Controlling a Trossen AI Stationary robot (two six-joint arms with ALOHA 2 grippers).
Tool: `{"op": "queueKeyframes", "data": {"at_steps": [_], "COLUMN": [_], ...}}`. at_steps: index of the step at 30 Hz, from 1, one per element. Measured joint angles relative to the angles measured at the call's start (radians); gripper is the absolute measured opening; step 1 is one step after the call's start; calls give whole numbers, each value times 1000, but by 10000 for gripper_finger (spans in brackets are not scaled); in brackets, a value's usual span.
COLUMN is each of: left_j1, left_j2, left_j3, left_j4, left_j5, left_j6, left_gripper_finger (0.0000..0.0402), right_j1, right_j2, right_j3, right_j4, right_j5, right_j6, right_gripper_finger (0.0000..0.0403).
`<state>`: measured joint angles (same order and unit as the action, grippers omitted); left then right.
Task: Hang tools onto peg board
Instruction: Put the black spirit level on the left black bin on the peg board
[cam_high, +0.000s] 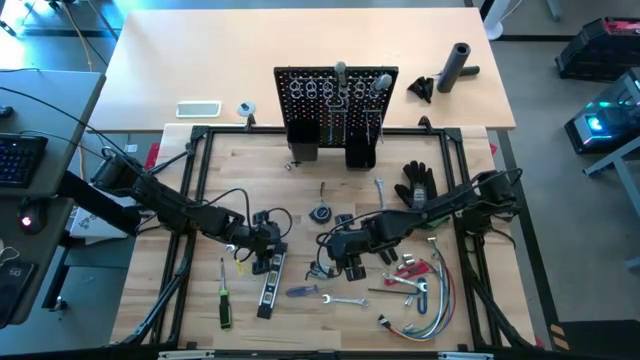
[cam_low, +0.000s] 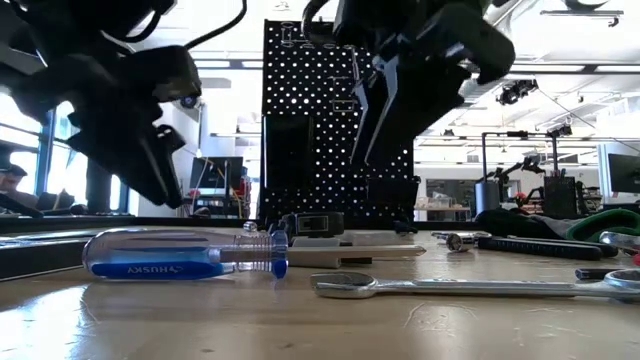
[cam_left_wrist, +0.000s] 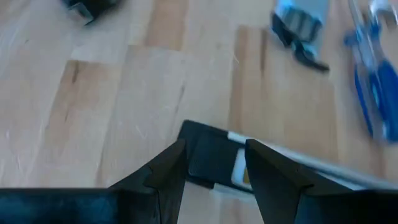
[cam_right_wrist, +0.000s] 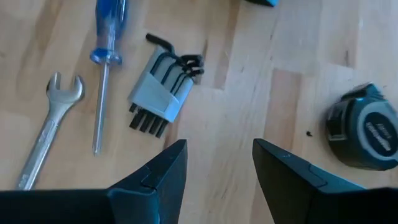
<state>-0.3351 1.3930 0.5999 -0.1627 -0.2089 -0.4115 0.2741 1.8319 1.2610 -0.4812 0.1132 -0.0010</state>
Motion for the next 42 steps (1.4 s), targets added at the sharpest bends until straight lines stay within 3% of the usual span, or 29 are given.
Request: {"op": "queueKeyframes", "data": {"at_steps": [6, 11, 21, 32, 42], "left_j1": [-13, -51, -129, -165, -147], "left_j2": [0, 0, 9, 81, 249], "left_j3": [0, 0, 1, 11, 154], "left_j4": [3, 0, -2, -32, -57], "left_j5": [4, -8, -29, -29, -55], "left_j6": [-200, -284, -435, -654, -575], "left_gripper_finger": [156, 160, 213, 216, 216], "right_j1": [-1, -1, 1, 3, 3], "right_j2": [16, 16, 16, 16, 16], "right_j3": [0, 0, 0, 0, 0], "right_j4": [12, 23, 27, 41, 93], "right_j5": [-13, -13, -12, -12, -12], "right_j6": [-7, -7, -32, -79, -112], "right_gripper_finger": [181, 181, 181, 181, 181]}}
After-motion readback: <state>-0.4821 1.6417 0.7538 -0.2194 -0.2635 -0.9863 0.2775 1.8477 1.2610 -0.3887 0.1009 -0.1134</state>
